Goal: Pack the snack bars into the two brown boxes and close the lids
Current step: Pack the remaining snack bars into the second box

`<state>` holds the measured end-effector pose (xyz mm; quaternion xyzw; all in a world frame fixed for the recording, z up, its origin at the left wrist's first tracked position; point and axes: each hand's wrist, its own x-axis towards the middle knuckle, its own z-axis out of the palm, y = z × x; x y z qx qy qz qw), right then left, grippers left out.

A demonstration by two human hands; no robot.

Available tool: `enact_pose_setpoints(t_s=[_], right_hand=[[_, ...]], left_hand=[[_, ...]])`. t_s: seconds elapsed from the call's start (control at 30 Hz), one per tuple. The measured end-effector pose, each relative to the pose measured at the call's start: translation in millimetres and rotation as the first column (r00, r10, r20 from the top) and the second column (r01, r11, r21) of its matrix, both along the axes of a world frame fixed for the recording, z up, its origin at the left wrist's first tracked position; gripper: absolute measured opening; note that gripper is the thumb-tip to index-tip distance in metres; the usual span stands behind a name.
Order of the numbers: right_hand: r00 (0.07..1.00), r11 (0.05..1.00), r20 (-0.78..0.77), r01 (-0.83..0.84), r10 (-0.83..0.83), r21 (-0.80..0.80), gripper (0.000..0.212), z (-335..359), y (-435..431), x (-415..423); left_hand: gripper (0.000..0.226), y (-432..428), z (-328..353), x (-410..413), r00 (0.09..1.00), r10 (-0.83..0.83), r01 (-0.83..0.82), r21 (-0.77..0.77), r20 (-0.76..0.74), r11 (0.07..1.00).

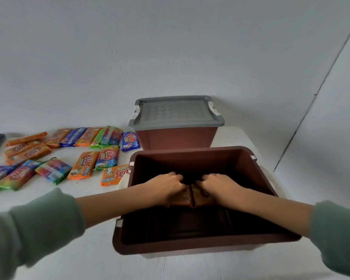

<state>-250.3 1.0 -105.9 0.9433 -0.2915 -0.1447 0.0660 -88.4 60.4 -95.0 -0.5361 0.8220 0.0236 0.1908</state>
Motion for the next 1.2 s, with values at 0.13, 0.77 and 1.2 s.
enact_pose_setpoints(t_s=[0.13,0.77,1.2], right_hand=[[0.999,0.999,-0.013,-0.036,0.035,-0.033,0.039,-4.7,0.5,-0.3],[0.954,0.989,0.289,0.044,-0.083,0.139,0.034,56.2,3.6,6.7],[0.781,0.937,0.615,-0.288,0.11,0.197,0.044,96.0,10.6,258.7]], left_hand=[[0.064,-2.3,-0.4,-4.6,0.999,-0.007,0.007,-0.008,0.043,1.0],[0.036,2.1,39.2,9.6,0.846,0.036,-0.156,-0.182,-0.531,0.971],[0.026,54.0,72.3,282.5,0.491,0.477,-0.837,-0.243,-0.729,0.49]])
